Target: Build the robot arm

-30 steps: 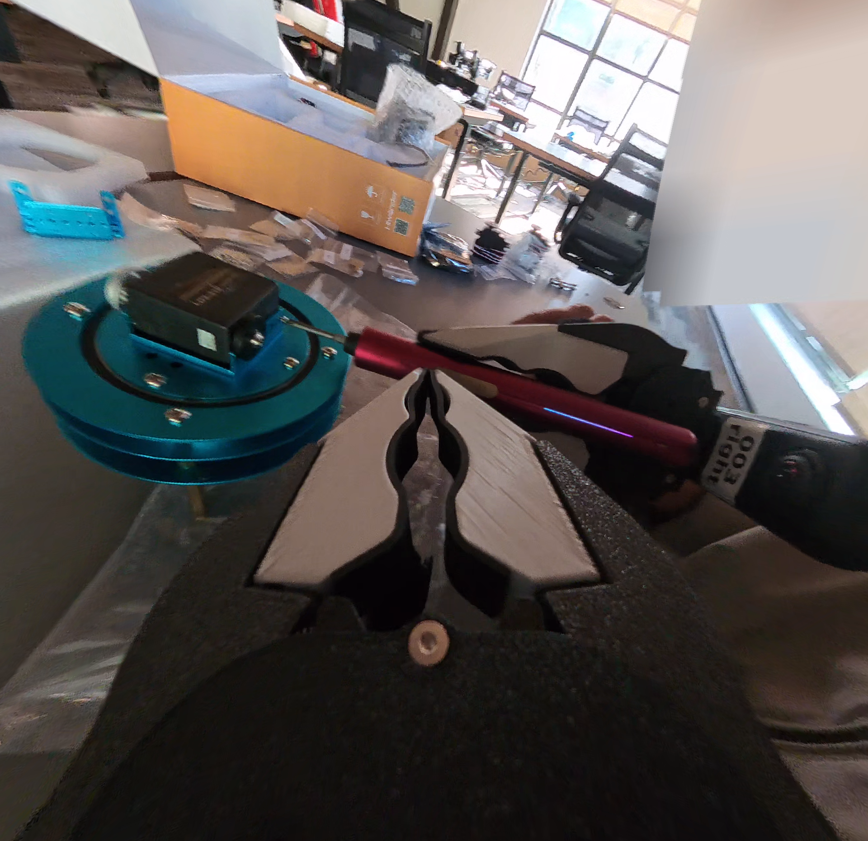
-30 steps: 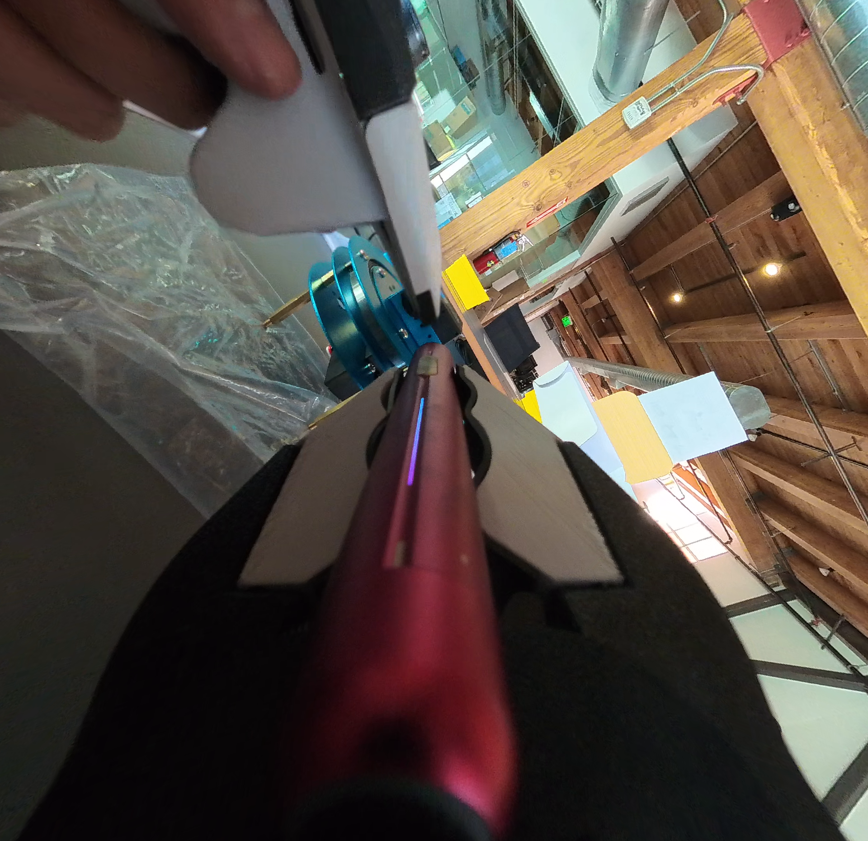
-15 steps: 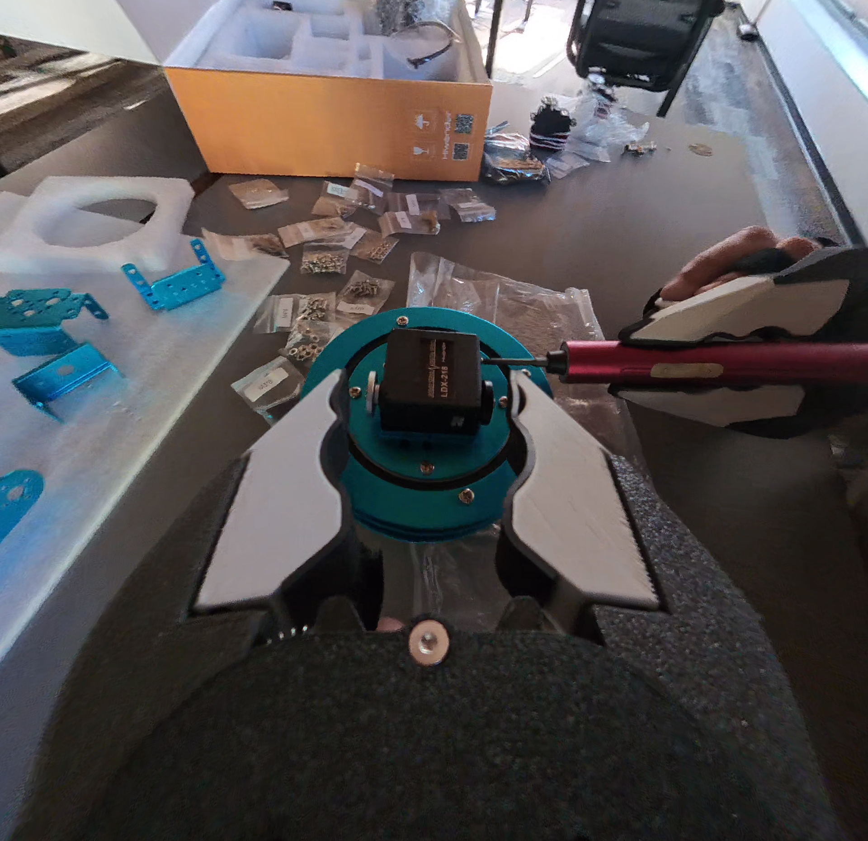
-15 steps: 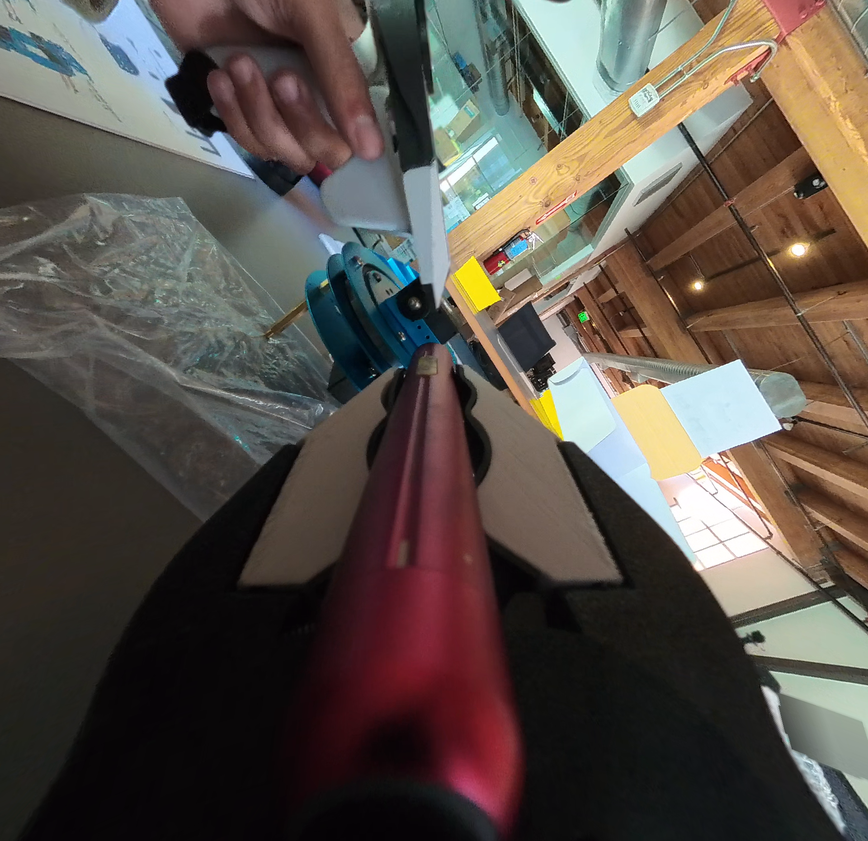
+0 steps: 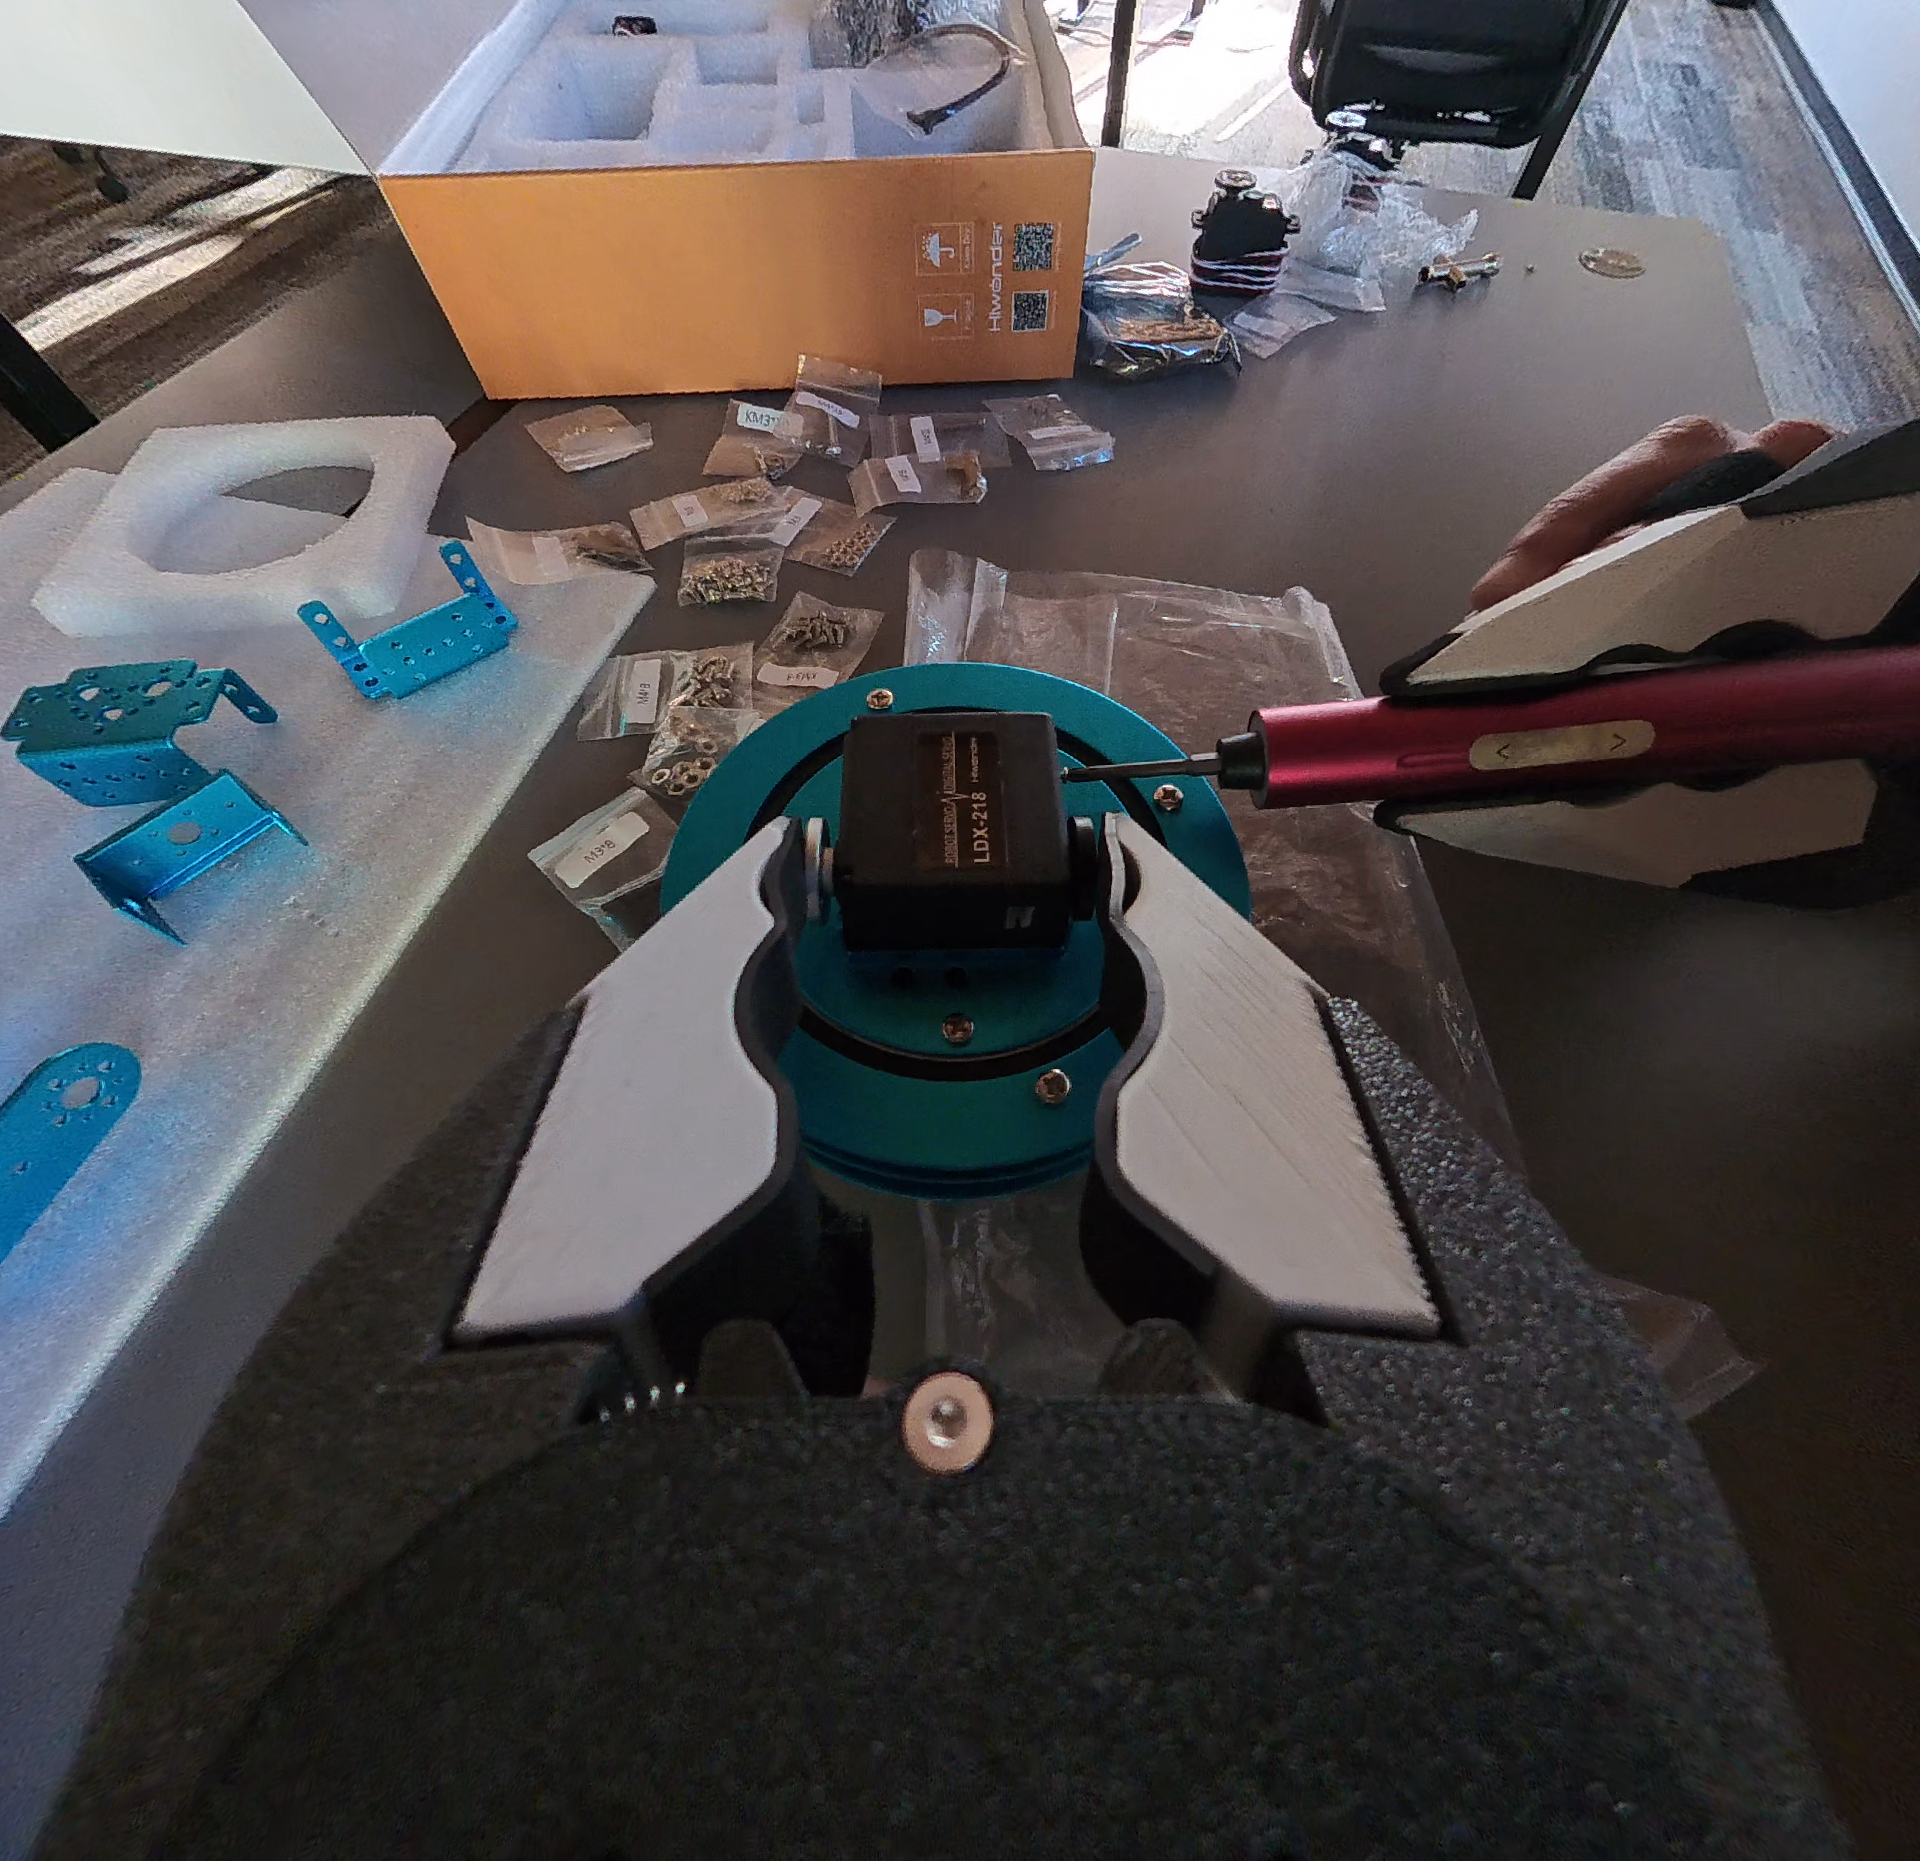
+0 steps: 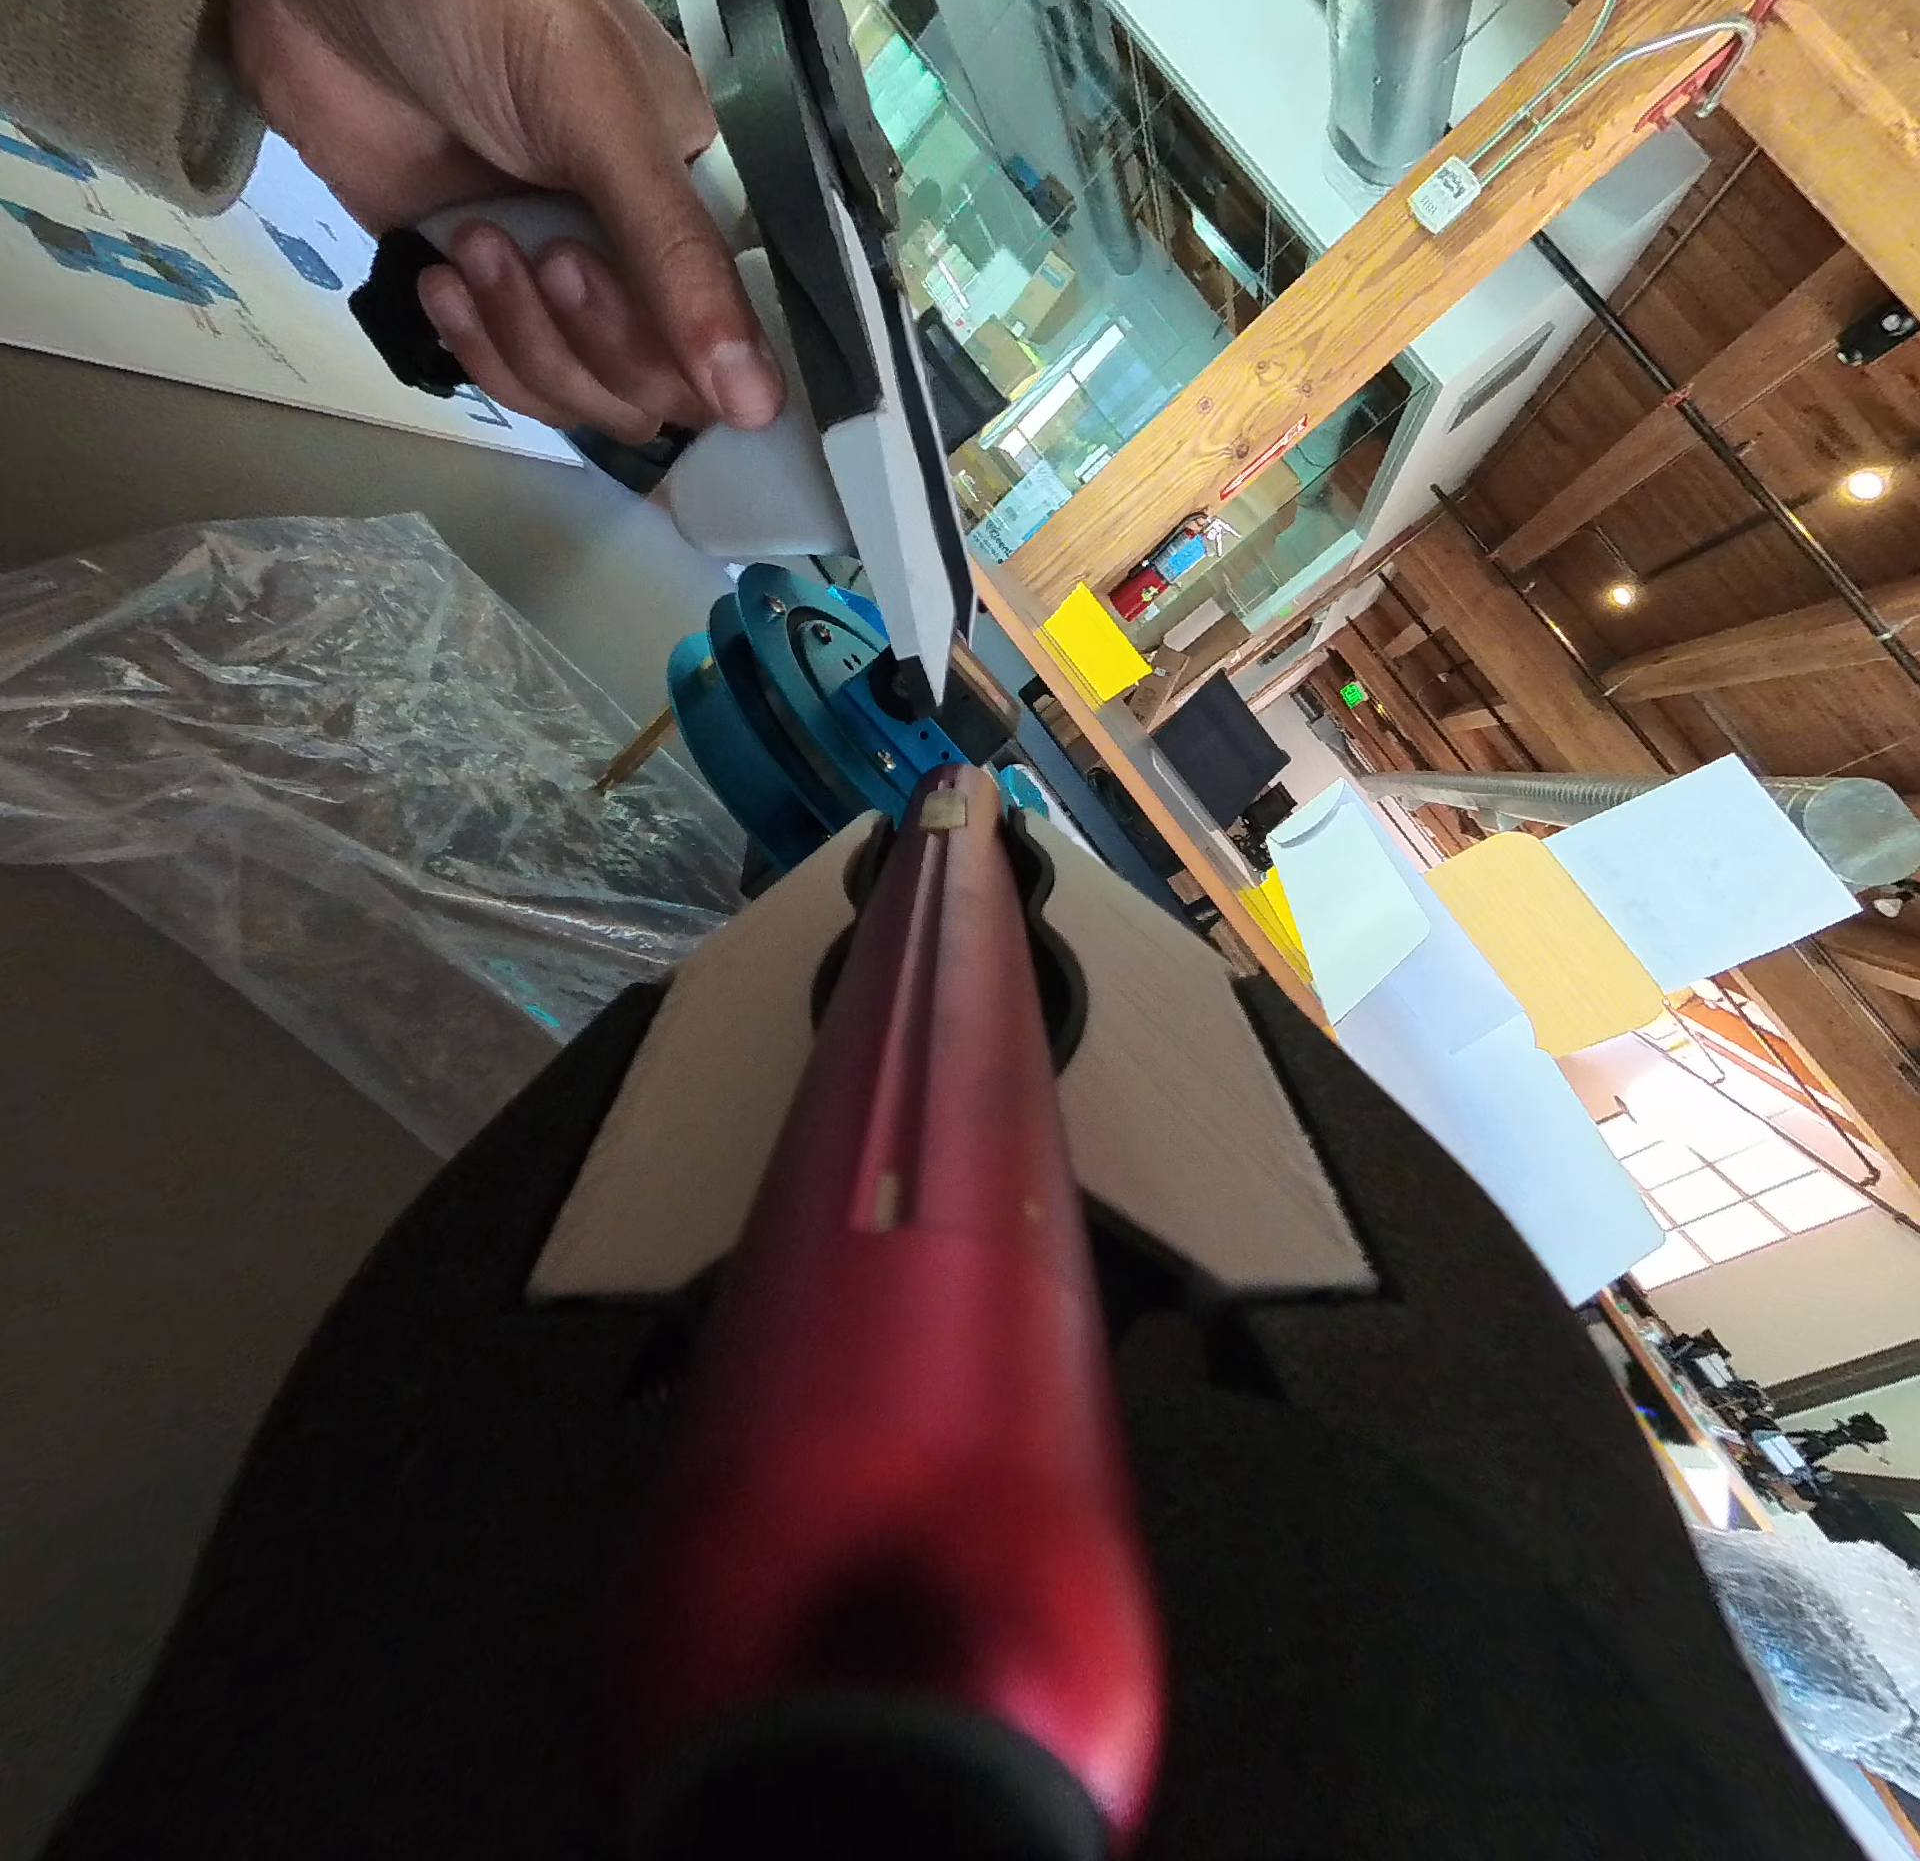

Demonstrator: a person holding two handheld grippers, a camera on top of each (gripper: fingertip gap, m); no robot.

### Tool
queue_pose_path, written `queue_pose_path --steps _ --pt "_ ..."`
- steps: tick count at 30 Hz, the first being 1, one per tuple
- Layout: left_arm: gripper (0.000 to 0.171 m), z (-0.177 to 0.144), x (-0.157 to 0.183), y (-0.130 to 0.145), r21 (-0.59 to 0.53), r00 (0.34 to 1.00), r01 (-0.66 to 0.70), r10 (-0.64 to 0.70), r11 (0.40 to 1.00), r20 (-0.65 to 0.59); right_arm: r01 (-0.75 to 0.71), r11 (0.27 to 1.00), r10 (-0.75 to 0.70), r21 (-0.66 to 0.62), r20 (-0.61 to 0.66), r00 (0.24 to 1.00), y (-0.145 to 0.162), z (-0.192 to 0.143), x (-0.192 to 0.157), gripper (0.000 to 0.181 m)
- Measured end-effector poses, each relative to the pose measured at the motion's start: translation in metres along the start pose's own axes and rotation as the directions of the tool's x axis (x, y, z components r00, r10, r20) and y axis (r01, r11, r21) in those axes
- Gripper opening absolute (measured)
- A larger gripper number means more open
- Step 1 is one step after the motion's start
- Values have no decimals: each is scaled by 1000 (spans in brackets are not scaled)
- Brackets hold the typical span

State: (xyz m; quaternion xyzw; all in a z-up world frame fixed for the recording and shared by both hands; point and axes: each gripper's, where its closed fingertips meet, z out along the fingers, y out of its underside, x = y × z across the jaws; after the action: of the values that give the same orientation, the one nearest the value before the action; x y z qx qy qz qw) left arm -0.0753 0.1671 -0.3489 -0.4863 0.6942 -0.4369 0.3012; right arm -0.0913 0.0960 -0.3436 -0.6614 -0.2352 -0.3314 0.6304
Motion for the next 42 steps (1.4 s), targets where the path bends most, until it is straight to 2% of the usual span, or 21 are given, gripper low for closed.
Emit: queue_pose_path --steps 14,20,24,26,27,30,32,34,36,42 --pt "57 -1 2 1 -1 999 20 -20 1000 -25 20 1000 -20 -8 -4 1000 1 -1 -1 19" --pt "68 -6 7 2 -6 995 88 -88 996 -36 30 1000 -30 -9 -8 1000 1 0 -1 19" --pt "70 -33 13 -19 99 985 160 -165 982 44 30 999 -30 -9 -8 1000 1 -1 -1 19" --pt "62 -44 24 -27 171 945 316 -326 933 33 32 999 -32 -8 -8 999 1 -1 -1 19" --pt "59 -45 36 -29 195 906 420 -423 886 -27 33 999 -33 -8 -9 999 1 -1 -1 20" --pt "57 -33 73 -22 159 718 694 -660 702 -220 34 999 -34 -7 -9 999 1 -1 -2 19" --pt "57 -20 85 -16 124 593 802 -751 585 -292 37 999 -37 -6 -6 999 1 -1 -3 20" --pt "57 -7 90 -12 96 487 869 -804 486 -340 46 999 -46 -7 -9 999 1 -1 -3 20" --pt "57 3 93 -11 69 418 903 -829 424 -371 55 998 -55 -8 -11 998 1 -1 -4 20" --pt "44 15 89 -8 51 289 955 -872 293 -394 68 998 -68 -6 -14 998 1 -2 -4 20"
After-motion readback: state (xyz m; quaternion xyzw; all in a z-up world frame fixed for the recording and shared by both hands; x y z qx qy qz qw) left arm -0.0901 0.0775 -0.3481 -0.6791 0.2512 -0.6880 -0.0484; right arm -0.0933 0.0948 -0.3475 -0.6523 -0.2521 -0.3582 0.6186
